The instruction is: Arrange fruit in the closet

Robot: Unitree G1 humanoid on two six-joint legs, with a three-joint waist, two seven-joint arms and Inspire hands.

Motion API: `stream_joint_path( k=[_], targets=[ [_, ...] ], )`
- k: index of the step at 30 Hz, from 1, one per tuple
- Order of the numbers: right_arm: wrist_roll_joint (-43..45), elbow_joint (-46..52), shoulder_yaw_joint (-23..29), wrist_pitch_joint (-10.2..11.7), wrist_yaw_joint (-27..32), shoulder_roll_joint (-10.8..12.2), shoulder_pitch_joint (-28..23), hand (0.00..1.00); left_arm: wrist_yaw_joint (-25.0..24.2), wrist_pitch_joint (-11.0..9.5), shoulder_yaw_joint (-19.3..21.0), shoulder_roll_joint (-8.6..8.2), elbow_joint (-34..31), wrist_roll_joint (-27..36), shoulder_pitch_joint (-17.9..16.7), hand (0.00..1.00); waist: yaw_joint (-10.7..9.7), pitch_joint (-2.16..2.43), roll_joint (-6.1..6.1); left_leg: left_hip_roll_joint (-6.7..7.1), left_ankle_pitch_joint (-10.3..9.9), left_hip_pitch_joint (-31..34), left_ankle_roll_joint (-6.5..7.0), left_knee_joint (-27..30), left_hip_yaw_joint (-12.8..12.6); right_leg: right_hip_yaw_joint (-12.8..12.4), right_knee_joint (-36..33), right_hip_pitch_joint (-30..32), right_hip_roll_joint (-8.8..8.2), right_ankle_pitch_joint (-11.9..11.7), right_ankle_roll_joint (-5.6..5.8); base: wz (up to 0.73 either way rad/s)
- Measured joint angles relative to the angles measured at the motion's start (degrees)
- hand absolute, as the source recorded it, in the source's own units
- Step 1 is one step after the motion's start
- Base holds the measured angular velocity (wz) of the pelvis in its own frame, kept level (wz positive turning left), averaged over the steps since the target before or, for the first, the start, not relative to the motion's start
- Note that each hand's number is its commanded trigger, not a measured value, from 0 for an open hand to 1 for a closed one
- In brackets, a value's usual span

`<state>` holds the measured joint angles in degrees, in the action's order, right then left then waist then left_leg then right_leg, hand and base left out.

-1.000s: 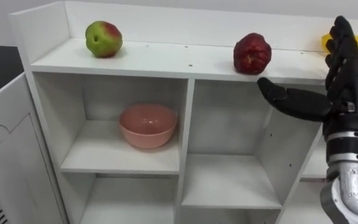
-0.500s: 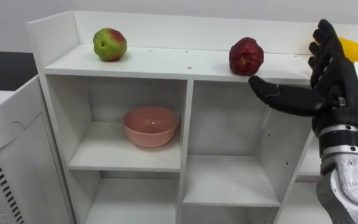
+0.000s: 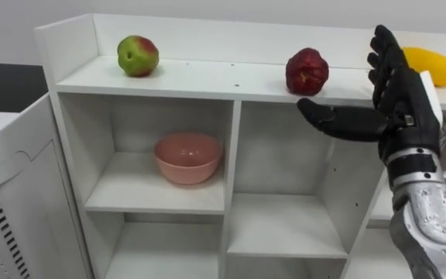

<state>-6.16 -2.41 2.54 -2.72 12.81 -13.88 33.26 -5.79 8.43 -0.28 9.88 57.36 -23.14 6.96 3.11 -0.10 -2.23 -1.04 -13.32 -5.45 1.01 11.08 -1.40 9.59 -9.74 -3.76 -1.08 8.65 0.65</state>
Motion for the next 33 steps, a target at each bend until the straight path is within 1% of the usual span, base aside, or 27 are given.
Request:
stream_joint_path(
  k=[3, 5, 7, 9, 12, 16, 17, 18, 19, 20, 21, 24, 28, 31, 33],
  targets=[
    [0.3, -1.8, -0.1, -0.1, -0.7, 0.0, 1.9, 0.00, -0.2, 0.3, 0.0, 0.00, 0.0, 0.0, 0.1, 0.00, 0.0, 0.01, -0.02, 0.01, 0.0, 0.3, 0.00, 0.1, 0.0, 0.0, 0.0, 0.0, 0.00, 0.0, 0.00, 0.00],
    [0.9, -2.8, -0.2, -1.1, -1.0, 0.0, 2.8, 0.00, -0.2, 0.5, 0.1, 0.01, 0.0, 0.0, 0.2, 0.00, 0.1, 0.01, -0.02, 0.02, 0.0, 0.3, 0.00, 0.2, 0.0, 0.0, 0.0, 0.0, 0.00, 0.0, 0.00, 0.02],
    [1.8, -3.3, -0.3, -1.5, -1.2, 0.0, 3.0, 0.00, -0.2, 0.8, 0.1, 0.01, 0.0, 0.0, 0.4, 0.00, 0.3, 0.03, -0.04, 0.01, 0.0, 0.3, 0.00, 0.2, 0.1, 0.0, 0.0, 0.0, 0.00, 0.0, 0.00, 0.02],
    [2.2, -3.5, -1.3, -2.4, -1.8, 0.0, 3.0, 0.00, -0.2, 1.3, 0.1, 0.05, 0.0, 0.1, 0.5, 0.00, 0.3, 0.04, -0.02, 0.00, 0.0, 0.3, 0.00, 0.3, 0.1, 0.0, 0.0, 0.0, 0.01, 0.0, -0.01, 0.00],
    [2.2, -3.7, -2.2, -3.1, -3.0, 0.0, 3.0, 0.00, -0.2, 1.5, 0.1, 0.03, 0.0, 0.1, 0.8, 0.00, 0.4, 0.05, -0.01, 0.01, 0.0, 0.3, 0.00, 0.3, 0.1, 0.0, 0.0, 0.0, 0.01, 0.0, -0.04, 0.00],
    [2.9, -3.7, -2.5, -3.2, -3.8, 0.0, 3.0, 0.00, -0.2, 1.6, 0.2, 0.04, 0.0, 0.0, 1.1, 0.00, 0.5, 0.15, 0.04, 0.02, 0.0, 0.4, 0.00, 0.3, 0.1, 0.1, 0.0, 0.0, 0.00, 0.0, -0.05, 0.00],
    [4.1, -3.8, -2.5, -3.4, -4.2, 0.0, 3.0, 0.00, -0.4, 1.6, 0.4, 0.04, 0.0, 0.0, 1.2, 0.00, 0.6, 0.24, 0.07, 0.04, 0.0, 0.6, 0.00, 0.4, 0.2, 0.1, 0.0, 0.0, 0.00, 0.0, -0.05, 0.00],
    [4.8, -3.8, -2.5, -3.6, -4.2, 0.0, 3.0, 0.33, -0.7, 1.7, 0.7, 0.03, 0.0, 0.0, 1.4, 0.00, 0.6, 0.29, 0.12, 0.04, 0.0, 0.6, 0.00, 0.4, 0.2, 0.1, 0.0, 0.0, 0.00, 0.0, -0.05, 0.00],
    [5.0, -3.8, -2.5, -3.6, -4.3, 0.0, 3.0, 0.69, -0.9, 1.7, 0.8, 0.03, 0.0, 0.0, 1.5, 0.00, 0.6, 0.31, 0.14, 0.04, 0.0, 0.5, 0.00, 0.5, 0.3, 0.1, 0.1, 0.0, 0.00, 0.0, -0.05, 0.00],
    [4.8, -4.3, -2.5, -3.6, -4.3, 0.0, 3.2, 0.78, -1.3, 2.0, 1.3, 0.03, 0.0, 0.0, 1.7, 0.00, 0.6, 0.34, 0.16, 0.03, 0.0, 0.4, 0.00, 0.5, 0.4, 0.1, 0.1, 0.0, 0.00, 0.0, -0.05, 0.00],
    [4.6, -5.1, -2.5, -3.6, -4.4, 0.0, 3.8, 1.00, -1.3, 2.3, 1.9, 0.05, 0.0, 0.0, 1.9, 0.00, 0.6, 0.35, 0.15, 0.03, 0.0, 0.3, 0.00, 0.5, 0.5, 0.2, 0.0, -0.1, 0.00, 0.0, -0.06, 0.00],
    [4.7, -6.6, -2.5, -3.7, -5.5, -0.1, 5.1, 1.00, -1.4, 2.5, 2.5, 0.20, 0.0, -0.1, 2.7, 0.00, 0.6, 0.37, 0.12, 0.03, 0.0, 0.4, -0.03, 0.6, 0.6, 0.2, 0.0, -0.1, -0.01, -0.1, -0.12, 0.00],
    [4.8, -6.7, -2.4, -3.7, -6.2, -0.3, 5.3, 1.00, -1.8, 2.6, 2.5, 0.21, 0.0, -0.1, 3.3, 0.00, 0.8, 0.38, 0.09, 0.03, 0.0, 0.4, -0.04, 0.6, 0.6, 0.3, 0.0, -0.1, -0.01, -0.1, -0.13, 0.00],
    [4.9, -7.4, -2.4, -3.7, -6.4, -1.4, 5.8, 1.00, -2.2, 2.6, 2.5, 0.22, 0.0, 0.0, 3.5, 0.00, 0.8, 0.44, -0.01, 0.02, 0.0, 0.4, -0.04, 0.5, 0.6, 0.6, 0.0, -0.1, -0.04, -0.1, -0.13, 0.01],
    [4.9, -7.4, -2.4, -3.6, -6.1, -2.4, 6.2, 1.00, -2.3, 2.6, 2.5, 0.22, 0.0, 0.0, 3.5, 0.00, 1.2, 0.44, -0.04, 0.00, 0.0, 0.3, -0.04, 0.4, 0.7, 0.6, 0.0, -0.1, -0.03, -0.1, -0.13, 0.00]
  ],
)
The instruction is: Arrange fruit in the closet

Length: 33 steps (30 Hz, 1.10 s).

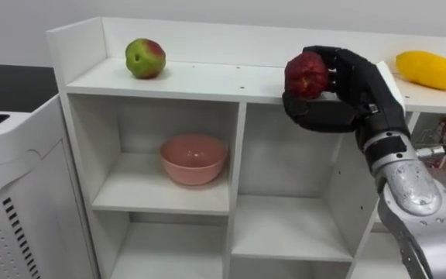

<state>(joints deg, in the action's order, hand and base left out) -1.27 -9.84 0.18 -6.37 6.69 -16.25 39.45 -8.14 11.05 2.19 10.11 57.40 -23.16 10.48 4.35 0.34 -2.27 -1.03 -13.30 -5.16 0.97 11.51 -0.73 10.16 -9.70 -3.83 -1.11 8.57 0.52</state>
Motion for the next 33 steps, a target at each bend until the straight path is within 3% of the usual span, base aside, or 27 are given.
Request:
stream_joint_path(
  k=[12, 20, 33],
  targets=[
    [-0.2, 0.0, 1.0, 0.8, 0.5, -1.1, 0.1, 1.00, 0.0, 0.3, -0.1, 0.11, 0.1, 1.3, 0.0, 0.00, 0.6, -0.44, -0.98, -0.03, 0.0, -0.2, 0.00, -0.5, 0.8, 0.1, 0.1, -0.3, 0.05, 0.0, 0.01, 0.03],
    [0.1, 4.4, -1.6, 0.5, -0.5, -1.0, -0.3, 1.00, 0.2, -0.3, -0.2, 0.27, 2.2, 3.0, 0.1, 0.00, 0.2, -0.66, -0.44, -0.04, 0.0, 0.8, -0.01, -0.1, -0.3, -0.4, 0.1, 0.8, 0.06, 0.0, 0.00, -0.04],
    [-1.5, 23.7, -2.6, 1.3, -0.7, -1.2, -6.3, 1.00, 1.6, -2.7, -1.9, 0.29, 3.1, 3.7, -0.8, 0.00, 0.1, -0.15, 1.29, -0.09, 0.0, 0.3, -0.01, -0.2, -1.3, -2.2, 0.0, 0.9, 0.22, 0.0, 0.01, -0.04]
  ],
)
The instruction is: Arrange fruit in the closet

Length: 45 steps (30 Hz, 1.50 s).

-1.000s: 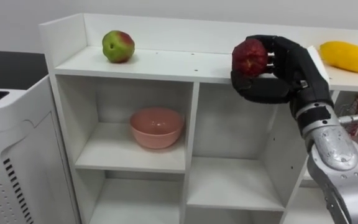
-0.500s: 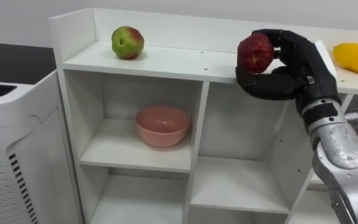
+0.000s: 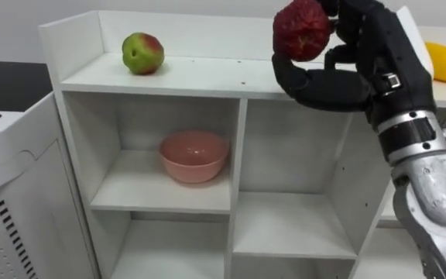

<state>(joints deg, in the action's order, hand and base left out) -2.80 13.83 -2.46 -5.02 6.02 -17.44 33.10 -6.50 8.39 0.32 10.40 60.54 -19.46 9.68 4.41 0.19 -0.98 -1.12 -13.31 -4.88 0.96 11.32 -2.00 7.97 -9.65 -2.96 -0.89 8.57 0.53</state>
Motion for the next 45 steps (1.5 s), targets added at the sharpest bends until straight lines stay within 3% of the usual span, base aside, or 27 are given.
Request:
stream_joint_path(
  k=[5, 10, 16, 20, 23, 26, 27, 29, 32, 37, 38, 40, 45],
  targets=[
    [0.0, 1.0, -1.8, 0.0, -1.3, 0.2, -3.5, 1.00, 0.1, -0.2, -1.6, -0.03, 0.1, 1.8, -1.0, 0.00, -0.2, -0.04, 0.19, -0.11, 0.0, -0.3, 0.00, -0.2, -0.5, -0.1, -0.1, -0.1, 0.11, 0.0, 0.00, -0.04],
    [0.6, -0.5, -2.6, 0.0, -2.5, 1.8, -9.1, 1.00, 1.2, -0.2, -1.7, -0.32, 0.2, 1.8, -2.5, 0.00, -0.7, -0.04, 0.18, -0.05, 0.0, 0.3, 0.00, -0.3, -0.6, 0.0, 0.0, 0.2, -0.03, -0.1, -0.07, 0.00],
    [-3.2, -10.9, -3.1, 0.0, -2.8, 2.9, -11.3, 1.00, 3.8, -0.4, -3.6, -0.83, 1.1, 4.3, -3.0, 0.00, -1.2, 0.07, 0.74, -0.07, 0.0, 4.0, 0.01, 1.1, -0.6, 0.5, -0.3, 3.3, -0.14, -0.6, -0.40, 0.01],
    [-8.0, -22.2, -3.3, 2.0, -1.9, 4.4, -11.3, 1.00, 5.9, -1.7, -5.4, -0.92, 3.5, 8.2, -2.9, 0.00, -1.5, -0.01, 0.98, -0.19, 0.1, 5.4, -0.06, 1.4, -0.5, 0.9, -0.5, 4.8, -0.19, -0.7, -0.57, 0.01],
    [-11.7, -29.6, -4.0, 1.6, -1.2, 5.4, -12.0, 1.00, 7.7, -2.5, -6.3, -1.09, 5.4, 11.2, -2.8, 0.00, -1.8, -0.16, 1.18, -0.26, 0.5, 7.7, 0.04, 1.4, -0.6, 1.6, -1.4, 7.4, -0.91, -0.7, -0.56, 0.00],
    [-13.3, -34.9, -4.4, 2.0, 1.0, 6.8, -12.1, 1.00, 10.4, -4.0, -7.8, -1.15, 7.4, 12.7, -3.4, 0.00, -2.1, -0.41, 1.48, 0.02, 1.1, 10.5, 0.29, 1.4, -0.5, 2.9, -2.7, 10.8, -1.24, -0.7, -0.56, 0.03],
    [-13.2, -37.5, -4.5, 2.9, 1.7, 7.3, -12.2, 1.00, 11.4, -5.4, -7.9, -1.13, 9.4, 13.0, -3.9, 0.00, -1.8, -0.80, 1.55, 0.14, 1.2, 10.9, 0.31, 1.3, -0.6, 3.4, -3.1, 11.5, -1.35, -0.7, -0.56, 0.00],
    [-12.4, -41.5, -4.6, 4.3, 2.5, 8.0, -12.4, 1.00, 12.8, -6.7, -7.9, -1.08, 11.4, 13.6, -5.0, 0.00, -1.6, -0.99, 1.59, 0.61, 1.3, 12.0, 0.41, 1.4, -0.7, 3.4, -3.2, 12.5, -1.52, -0.7, -0.56, -0.06],
    [-13.4, -44.6, -4.5, 4.4, 3.8, 8.2, -12.9, 1.00, 15.1, -8.0, -8.4, -0.09, 12.8, 15.1, -7.8, 0.00, -0.7, -1.13, 1.69, 0.83, 1.3, 15.8, 0.54, 2.5, -0.8, 4.0, -5.3, 16.9, -2.00, -0.7, -0.56, -0.03],
    [-20.5, -46.1, -4.0, 6.0, 5.7, 8.3, -12.5, 1.00, 19.1, -7.0, -9.8, 0.48, 13.9, 14.7, -11.4, 0.00, 1.0, -1.59, 1.95, 0.99, 1.4, 22.3, 0.62, 5.8, -0.5, 3.8, -9.6, 23.6, -2.97, -0.6, -0.62, 0.09],
    [-24.1, -47.7, -3.8, 6.5, 5.3, 8.4, -12.1, 1.00, 19.3, -6.5, -9.9, 0.28, 13.9, 14.8, -12.2, 0.00, 1.0, -1.95, 2.22, 1.04, 1.4, 24.2, 0.65, 7.4, -0.5, 3.9, -10.8, 25.0, -3.33, -0.4, -0.58, 0.36],
    [-30.0, -48.3, -2.9, 6.4, 5.3, 8.3, -12.0, 1.00, 19.5, -6.0, -11.0, 0.08, 13.8, 14.8, -12.8, 0.00, 1.1, -2.52, 2.54, 1.50, 1.3, 27.5, 0.67, 10.3, -1.0, 3.7, -14.4, 28.1, -4.40, 0.7, -0.41, 0.45],
    [-49.5, -52.6, -2.5, 6.1, 4.7, 6.7, -8.4, 1.00, 19.6, -4.5, -13.9, -0.03, 10.5, 15.2, -12.9, 0.00, 2.9, -2.84, 2.62, 2.05, 0.2, 39.8, 2.36, 19.3, -3.9, 3.2, -25.1, 40.1, -7.36, 4.5, -0.74, 0.28]
  ],
)
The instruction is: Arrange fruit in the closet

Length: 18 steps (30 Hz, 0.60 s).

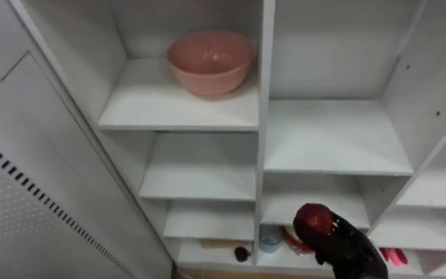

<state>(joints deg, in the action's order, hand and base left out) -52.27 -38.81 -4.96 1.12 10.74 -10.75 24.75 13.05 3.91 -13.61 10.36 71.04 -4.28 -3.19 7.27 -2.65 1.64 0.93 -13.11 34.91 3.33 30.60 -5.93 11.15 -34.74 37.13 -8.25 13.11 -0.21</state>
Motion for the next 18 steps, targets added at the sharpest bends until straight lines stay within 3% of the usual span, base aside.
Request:
stream_joint_path(
  k=[4, 9, 16, 18],
  targets=[
    [-8.1, -6.4, 1.0, 0.0, -1.5, -1.7, 4.8, 1.00, 0.0, 0.2, -0.3, -0.21, -3.1, 0.1, -0.2, 0.00, 1.2, -0.27, 0.35, -0.18, -1.3, 7.5, -0.09, 6.2, 0.6, 0.0, -5.8, 6.8, -0.91, 1.7, -1.06, 0.17],
    [-17.4, -10.6, 1.2, 0.0, -2.1, -7.8, 10.3, 1.00, -0.1, 1.1, -2.4, -0.05, -8.0, 2.5, -0.6, 0.00, 3.5, -0.23, 0.00, -0.27, -1.5, 17.8, -0.50, 13.3, 0.4, 0.1, -13.3, 16.9, -2.69, 3.1, -1.83, 0.10],
    [-29.5, -15.1, 3.1, 0.1, -2.6, -11.2, 17.3, 1.00, -0.2, 1.5, -3.9, 0.61, -9.6, 2.5, -0.8, 0.00, 4.1, -0.15, -0.16, -0.13, -1.1, 24.8, -0.78, 17.2, 1.2, 0.3, -17.4, 23.5, -3.13, 3.2, -2.64, 0.09],
    [-32.1, -15.3, 4.1, 0.2, -2.5, -12.2, 19.1, 1.00, -0.1, 1.5, -4.7, 0.94, -9.7, 2.5, -0.8, 0.00, 4.1, -0.14, -0.18, -0.08, -1.0, 25.9, -0.68, 18.2, 1.1, 0.5, -18.4, 24.5, -3.43, 3.3, -3.34, 0.09]
  ],
)
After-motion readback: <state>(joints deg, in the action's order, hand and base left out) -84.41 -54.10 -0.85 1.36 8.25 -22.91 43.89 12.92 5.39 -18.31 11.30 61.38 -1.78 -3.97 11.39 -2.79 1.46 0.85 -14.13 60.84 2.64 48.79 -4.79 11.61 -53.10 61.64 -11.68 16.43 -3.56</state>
